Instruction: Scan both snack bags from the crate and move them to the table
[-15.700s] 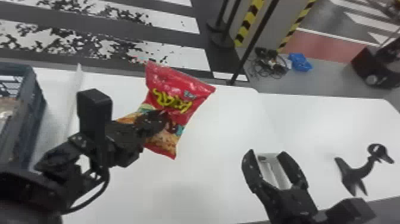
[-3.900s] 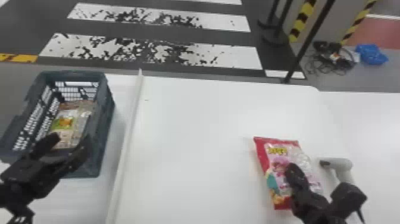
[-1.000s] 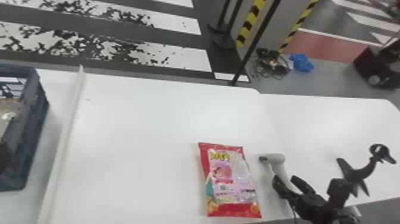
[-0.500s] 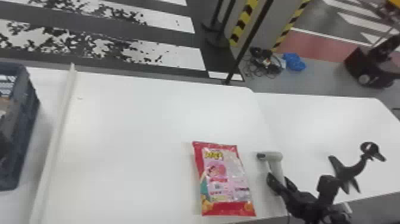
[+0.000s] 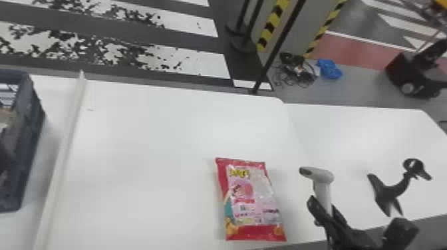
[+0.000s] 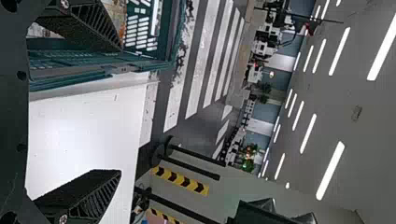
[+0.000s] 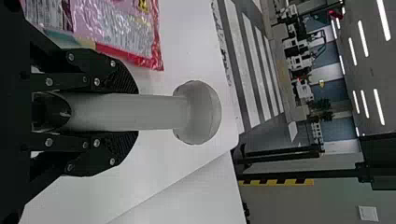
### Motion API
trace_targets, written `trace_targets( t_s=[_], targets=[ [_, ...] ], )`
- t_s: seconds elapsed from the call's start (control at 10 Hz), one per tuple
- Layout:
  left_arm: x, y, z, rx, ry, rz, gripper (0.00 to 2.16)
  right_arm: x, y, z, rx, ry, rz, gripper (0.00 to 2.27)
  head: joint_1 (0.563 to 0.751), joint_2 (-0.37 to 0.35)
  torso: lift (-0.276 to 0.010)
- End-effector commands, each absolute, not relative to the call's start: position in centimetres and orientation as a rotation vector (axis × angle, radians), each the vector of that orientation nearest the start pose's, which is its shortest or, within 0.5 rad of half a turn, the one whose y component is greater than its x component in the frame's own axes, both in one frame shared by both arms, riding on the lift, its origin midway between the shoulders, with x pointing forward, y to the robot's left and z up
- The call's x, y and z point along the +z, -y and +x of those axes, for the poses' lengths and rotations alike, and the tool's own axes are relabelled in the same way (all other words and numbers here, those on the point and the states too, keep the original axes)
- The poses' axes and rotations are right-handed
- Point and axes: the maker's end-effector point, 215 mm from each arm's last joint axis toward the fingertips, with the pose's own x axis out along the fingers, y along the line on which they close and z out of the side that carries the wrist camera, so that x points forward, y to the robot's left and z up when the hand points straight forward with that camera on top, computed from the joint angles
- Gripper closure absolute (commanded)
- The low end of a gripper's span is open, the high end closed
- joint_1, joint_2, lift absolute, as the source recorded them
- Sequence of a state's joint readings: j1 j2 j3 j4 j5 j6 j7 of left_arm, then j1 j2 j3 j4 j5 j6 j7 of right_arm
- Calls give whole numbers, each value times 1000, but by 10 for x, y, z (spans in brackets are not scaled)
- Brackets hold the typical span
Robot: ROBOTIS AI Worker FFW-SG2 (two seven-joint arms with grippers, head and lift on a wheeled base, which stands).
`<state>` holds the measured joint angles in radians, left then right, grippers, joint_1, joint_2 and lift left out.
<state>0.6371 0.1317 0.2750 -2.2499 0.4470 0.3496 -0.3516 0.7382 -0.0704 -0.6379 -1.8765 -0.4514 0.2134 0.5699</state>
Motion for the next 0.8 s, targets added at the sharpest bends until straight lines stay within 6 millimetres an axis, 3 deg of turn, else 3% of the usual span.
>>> trace_targets(
  t_s=[0.0,0.4,0.7],
  targets=[
    [-345,-267,391,-254,-225,-240,66,-464,420,245,32,-445,339,2236,695,-342,-87],
    [-346,-263,392,-254,-223,-250,66,-487,341,205,208,-586,529,2236,695,-206,-87],
    [-347,-263,393,-254,-226,-251,66,-493,307,202,275,-607,559,2236,695,-126,-87]
  ],
)
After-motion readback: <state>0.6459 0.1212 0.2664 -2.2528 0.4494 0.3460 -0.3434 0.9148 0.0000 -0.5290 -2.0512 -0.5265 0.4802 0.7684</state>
